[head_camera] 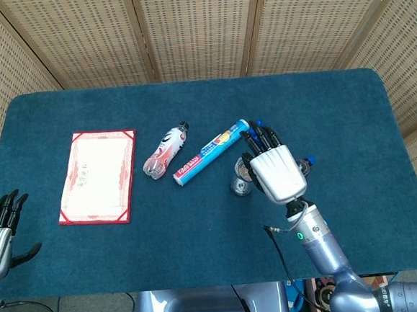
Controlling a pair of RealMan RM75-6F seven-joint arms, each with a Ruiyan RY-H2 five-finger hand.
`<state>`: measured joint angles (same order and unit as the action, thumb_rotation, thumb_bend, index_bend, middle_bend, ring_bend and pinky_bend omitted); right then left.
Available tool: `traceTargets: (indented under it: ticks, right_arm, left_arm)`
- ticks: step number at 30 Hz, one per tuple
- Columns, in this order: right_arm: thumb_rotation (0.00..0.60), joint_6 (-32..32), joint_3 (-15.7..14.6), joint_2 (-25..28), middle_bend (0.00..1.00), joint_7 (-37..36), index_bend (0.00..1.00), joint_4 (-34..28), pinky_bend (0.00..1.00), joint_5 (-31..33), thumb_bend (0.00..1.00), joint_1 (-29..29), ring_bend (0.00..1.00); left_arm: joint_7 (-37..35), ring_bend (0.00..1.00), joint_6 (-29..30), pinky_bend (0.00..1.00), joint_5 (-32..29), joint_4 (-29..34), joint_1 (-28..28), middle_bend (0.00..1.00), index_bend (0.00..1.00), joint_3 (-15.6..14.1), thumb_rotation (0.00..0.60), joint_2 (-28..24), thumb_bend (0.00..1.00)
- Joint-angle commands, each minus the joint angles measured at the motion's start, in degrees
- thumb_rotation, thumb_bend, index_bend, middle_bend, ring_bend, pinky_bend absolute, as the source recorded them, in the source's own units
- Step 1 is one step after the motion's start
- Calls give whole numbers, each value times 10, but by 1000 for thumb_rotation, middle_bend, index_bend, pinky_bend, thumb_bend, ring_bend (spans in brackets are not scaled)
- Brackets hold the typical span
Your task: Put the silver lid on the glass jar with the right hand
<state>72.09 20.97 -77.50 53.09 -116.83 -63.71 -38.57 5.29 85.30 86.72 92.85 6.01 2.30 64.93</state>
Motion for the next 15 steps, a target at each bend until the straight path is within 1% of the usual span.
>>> traceTargets:
  ticks: [1,9,15]
  right_arm:
    - [600,-2,4,-15,247,6,637,13,210,16,583,-14,12]
    - [600,0,1,-46,248,7,637,60,210,51,583,-41,13]
    - [600,7,-8,-43,248,-11,637,79,210,48,583,-45,14]
  left_arm:
    - [-1,0,-1,0,0,0,0,0,0,0,600,0,203]
    - [-5,0,-9,0,-3,-5,3,0,0,-1,600,2,203]
    - [-4,0,-12,0,-4,-1,6,0,0,0,600,1,202]
